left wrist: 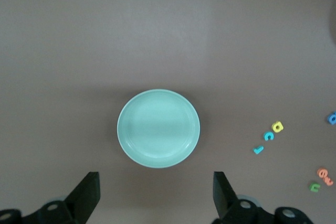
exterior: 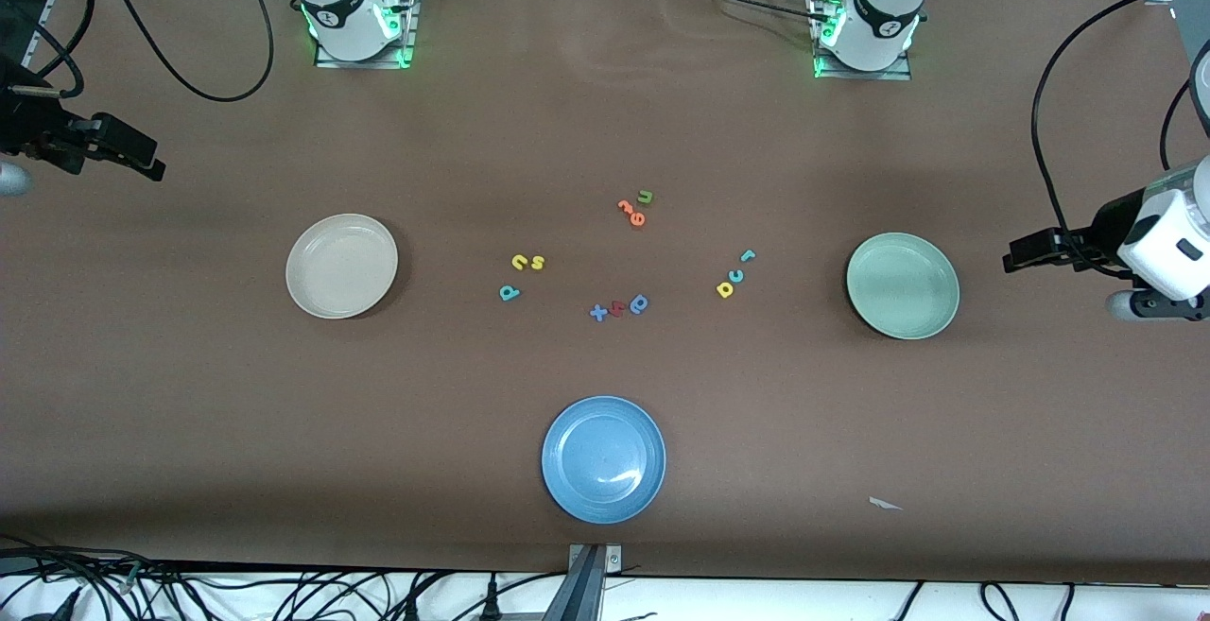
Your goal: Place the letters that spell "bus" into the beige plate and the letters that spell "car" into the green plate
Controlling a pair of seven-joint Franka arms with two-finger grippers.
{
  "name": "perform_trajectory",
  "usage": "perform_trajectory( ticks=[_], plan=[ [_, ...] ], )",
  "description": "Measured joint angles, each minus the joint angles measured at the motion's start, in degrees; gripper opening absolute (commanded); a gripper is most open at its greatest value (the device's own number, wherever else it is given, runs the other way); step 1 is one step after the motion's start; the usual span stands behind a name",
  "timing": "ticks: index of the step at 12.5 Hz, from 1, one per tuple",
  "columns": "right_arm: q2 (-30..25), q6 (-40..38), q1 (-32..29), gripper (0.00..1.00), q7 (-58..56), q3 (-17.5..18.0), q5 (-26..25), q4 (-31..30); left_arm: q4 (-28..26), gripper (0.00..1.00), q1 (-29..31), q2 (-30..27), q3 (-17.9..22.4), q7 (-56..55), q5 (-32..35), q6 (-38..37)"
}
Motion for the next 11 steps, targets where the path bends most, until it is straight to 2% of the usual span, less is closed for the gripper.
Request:
perform_trajectory(
  ticks=[11],
  plan=[
    [0.37, 0.08, 0.00, 1.00, 0.03, 0.00, 0.00, -0.11, -0.01, 0.99, 0.00, -0.03, -0.03, 0.05, 2.81, -1.81]
  ],
)
